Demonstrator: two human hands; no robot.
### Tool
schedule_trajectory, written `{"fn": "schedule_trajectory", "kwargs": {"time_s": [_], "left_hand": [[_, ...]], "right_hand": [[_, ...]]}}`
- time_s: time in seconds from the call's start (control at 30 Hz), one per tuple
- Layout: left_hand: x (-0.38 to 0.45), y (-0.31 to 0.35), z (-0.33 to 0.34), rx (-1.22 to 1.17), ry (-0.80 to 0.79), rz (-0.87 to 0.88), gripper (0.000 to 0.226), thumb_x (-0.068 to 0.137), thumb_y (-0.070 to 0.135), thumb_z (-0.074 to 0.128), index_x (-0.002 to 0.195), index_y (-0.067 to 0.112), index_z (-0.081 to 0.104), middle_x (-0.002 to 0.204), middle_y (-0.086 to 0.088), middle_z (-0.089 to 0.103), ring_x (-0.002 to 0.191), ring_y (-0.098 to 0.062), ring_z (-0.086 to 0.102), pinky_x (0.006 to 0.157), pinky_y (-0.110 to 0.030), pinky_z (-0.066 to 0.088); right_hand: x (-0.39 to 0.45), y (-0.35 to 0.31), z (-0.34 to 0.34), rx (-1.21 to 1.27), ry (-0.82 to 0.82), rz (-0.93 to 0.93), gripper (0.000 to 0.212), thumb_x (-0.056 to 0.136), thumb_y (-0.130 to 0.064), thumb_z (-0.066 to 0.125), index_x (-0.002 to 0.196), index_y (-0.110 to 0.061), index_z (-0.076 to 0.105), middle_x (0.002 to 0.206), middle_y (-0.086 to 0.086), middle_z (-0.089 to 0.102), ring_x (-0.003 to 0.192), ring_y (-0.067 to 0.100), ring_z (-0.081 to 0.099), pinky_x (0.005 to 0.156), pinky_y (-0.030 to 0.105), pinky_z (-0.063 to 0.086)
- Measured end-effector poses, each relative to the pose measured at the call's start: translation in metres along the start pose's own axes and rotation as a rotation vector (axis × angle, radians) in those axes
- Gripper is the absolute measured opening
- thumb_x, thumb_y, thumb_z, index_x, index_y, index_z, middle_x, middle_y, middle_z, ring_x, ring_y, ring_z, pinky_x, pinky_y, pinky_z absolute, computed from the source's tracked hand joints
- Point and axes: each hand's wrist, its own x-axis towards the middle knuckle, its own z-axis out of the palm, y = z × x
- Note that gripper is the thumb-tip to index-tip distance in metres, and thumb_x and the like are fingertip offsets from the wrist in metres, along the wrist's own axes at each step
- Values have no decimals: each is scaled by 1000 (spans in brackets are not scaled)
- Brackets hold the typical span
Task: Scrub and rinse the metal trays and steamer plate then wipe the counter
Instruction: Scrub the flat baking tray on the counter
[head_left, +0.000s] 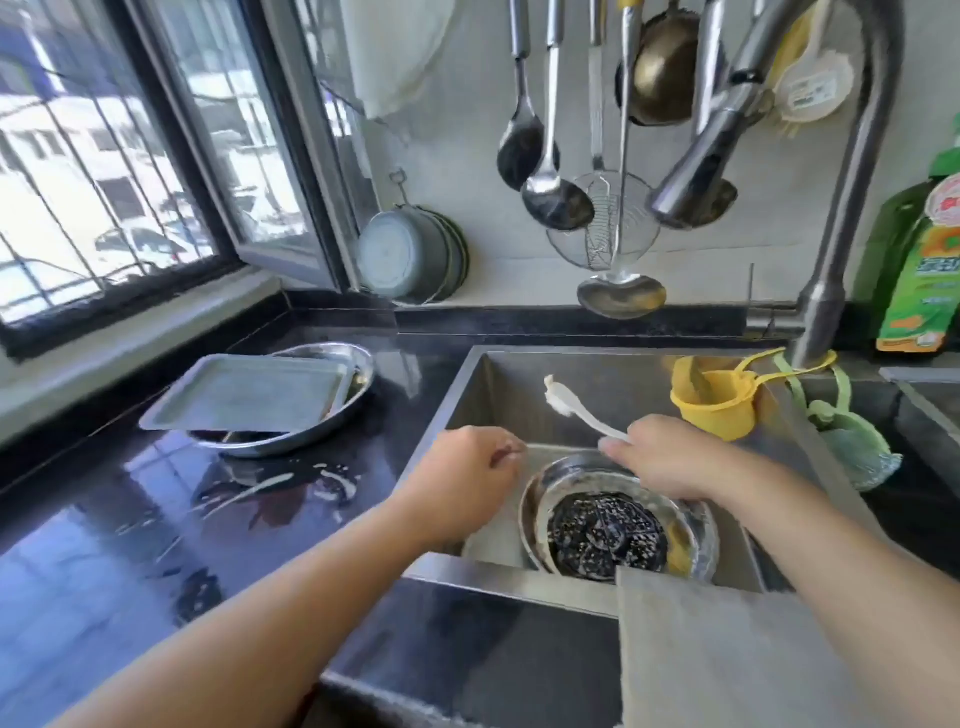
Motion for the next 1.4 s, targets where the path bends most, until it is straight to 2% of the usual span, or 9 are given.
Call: {"fn": "schedule_trajectory", "kwargs": {"time_s": [0.1,0.27,0.4,0.53,0.73,0.93,1.17,1.3,1.4], "left_hand": [[-29,-42,-48,-30,82,-120,27,101,22,54,111,23,79,112,9,77,103,-13,70,93,-26,53],[-49,-144,-112,32,273,-373,25,100,19,50,95,17,75,92,-5,76,80,-28,71,76,-42,61],[-45,-233,-158,191,431,-579,22,92,15,47,100,12,67,115,-19,68,103,-41,63,84,-41,50],[-21,-294,-186,165,492,-817,36,99,18,44,127,-3,52,132,-29,51,117,-48,55,97,-50,47],[5,-332,-193,-74,457,-918,21,92,3,54,72,-1,58,82,-22,67,75,-35,64,65,-35,52],[9,-336,-199,-412,615,-942,17,89,-3,50,84,-8,65,66,-23,62,43,-22,49,44,-24,39],[-16,-253,-195,-911,653,-815,21,101,-6,48,83,2,53,66,-12,50,40,-15,44,32,-15,35],[-9,-177,-154,-1230,537,-719,25,106,-7,41,85,6,46,74,-15,49,57,-17,41,33,-14,35],[9,-116,-111,-1349,351,-672,23,106,-7,40,90,5,50,79,-15,53,57,-17,49,34,-16,39]], "right_hand": [[-18,-76,-14,-80,29,-140,45,108,-45,33,101,-10,60,105,13,62,98,32,60,85,40,50],[-16,-177,3,-18,100,-305,38,109,-32,29,80,-12,44,84,5,50,86,30,53,77,38,46],[-7,-212,30,30,123,-317,22,108,-20,29,92,-12,43,96,8,54,94,35,57,86,45,51],[8,-215,49,-27,93,-313,26,107,-25,30,88,-13,42,90,8,55,80,31,54,71,42,45],[35,-201,53,0,99,-215,35,107,-36,27,86,-14,45,87,6,58,75,25,51,64,37,38],[42,-198,47,92,142,-208,42,107,-39,26,96,-12,56,95,6,64,87,26,60,80,38,48],[4,-152,-1,236,240,-158,39,109,-32,31,95,-13,62,90,6,63,85,24,56,69,34,37],[-19,-78,-40,292,350,-44,38,107,-33,37,92,-17,68,86,1,61,86,26,55,77,36,42],[-36,-10,-59,265,386,64,35,104,-28,42,89,-10,69,80,9,63,76,28,57,66,35,42]]}}
